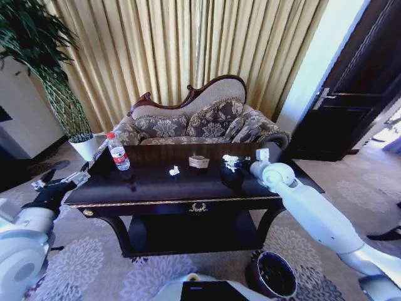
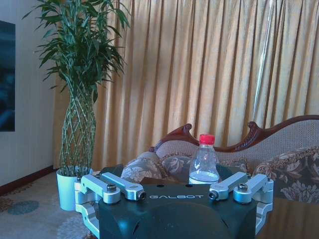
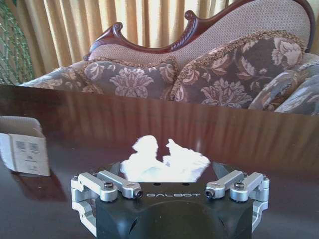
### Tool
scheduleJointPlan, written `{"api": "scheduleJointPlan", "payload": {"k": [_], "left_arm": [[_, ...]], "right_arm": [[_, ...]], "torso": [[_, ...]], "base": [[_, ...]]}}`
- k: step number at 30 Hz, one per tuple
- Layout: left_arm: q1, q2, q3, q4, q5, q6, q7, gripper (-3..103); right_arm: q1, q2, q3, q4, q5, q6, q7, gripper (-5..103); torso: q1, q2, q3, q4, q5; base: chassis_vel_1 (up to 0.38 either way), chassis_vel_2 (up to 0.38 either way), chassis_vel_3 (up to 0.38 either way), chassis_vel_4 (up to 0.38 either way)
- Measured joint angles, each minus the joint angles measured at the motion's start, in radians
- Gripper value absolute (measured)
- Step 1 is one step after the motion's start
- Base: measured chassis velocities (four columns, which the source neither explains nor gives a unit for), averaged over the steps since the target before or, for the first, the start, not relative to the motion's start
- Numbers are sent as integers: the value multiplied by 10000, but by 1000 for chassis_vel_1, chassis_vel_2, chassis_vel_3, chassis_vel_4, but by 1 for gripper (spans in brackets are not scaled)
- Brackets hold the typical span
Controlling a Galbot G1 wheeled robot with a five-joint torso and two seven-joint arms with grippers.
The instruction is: Move to the front of the table and place the trash on the table into the trash bin.
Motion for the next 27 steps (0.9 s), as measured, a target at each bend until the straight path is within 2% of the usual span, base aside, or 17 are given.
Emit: {"api": "scheduleJointPlan", "payload": {"k": [11,12,13,15,16,18,19,21,22,24,25,27], "left_arm": [[-12,-133,-56,0,34,-45,-2,100],[-3,-138,-69,0,35,-51,-3,100],[-3,-138,-69,0,35,-51,-3,100],[14,-146,-97,0,38,-62,-7,100],[14,-146,-97,0,38,-62,-7,100],[8,-145,-97,0,41,-67,-8,100],[8,-145,-97,0,41,-67,-8,100],[4,-138,-94,0,44,-72,-10,100],[4,-138,-94,0,44,-72,-10,100],[9,-135,-101,0,45,-76,-10,100],[9,-135,-101,0,45,-76,-10,100],[10,-135,-107,0,48,-81,-11,100]], "right_arm": [[-6,45,-127,-316,-298,96,-308,101],[-7,38,-133,-328,-324,127,-337,97],[-7,38,-133,-328,-324,127,-337,97],[-21,16,-137,-366,-420,190,-436,87],[-21,16,-137,-366,-420,190,-436,87],[-101,1,-102,-370,-458,215,-485,77],[-101,1,-102,-370,-458,215,-485,77],[-239,-28,11,-360,-507,253,-518,65],[-239,-28,11,-360,-507,253,-518,65],[-333,-62,110,-328,-517,268,-538,54],[-333,-62,110,-328,-517,268,-538,54],[-387,-89,183,-302,-518,273,-544,44]], "torso": [[0,0,0,1,0],[0,0,0,1,0],[0,0,0,1,0],[0,0,0,1,0],[0,0,0,1,0],[0,0,0,1,0],[0,0,0,1,0],[0,0,0,1,0],[0,0,0,1,0],[-1,0,0,1,0],[-1,0,0,1,0],[0,0,0,1,0]], "base": [[0,0,0,0],[0,0,0,0],[0,0,0,0],[0,0,0,0],[0,0,0,0],[0,0,0,0],[0,0,0,0],[0,0,0,0],[0,0,0,0],[0,0,0,0],[0,0,0,0],[0,0,0,0]]}}
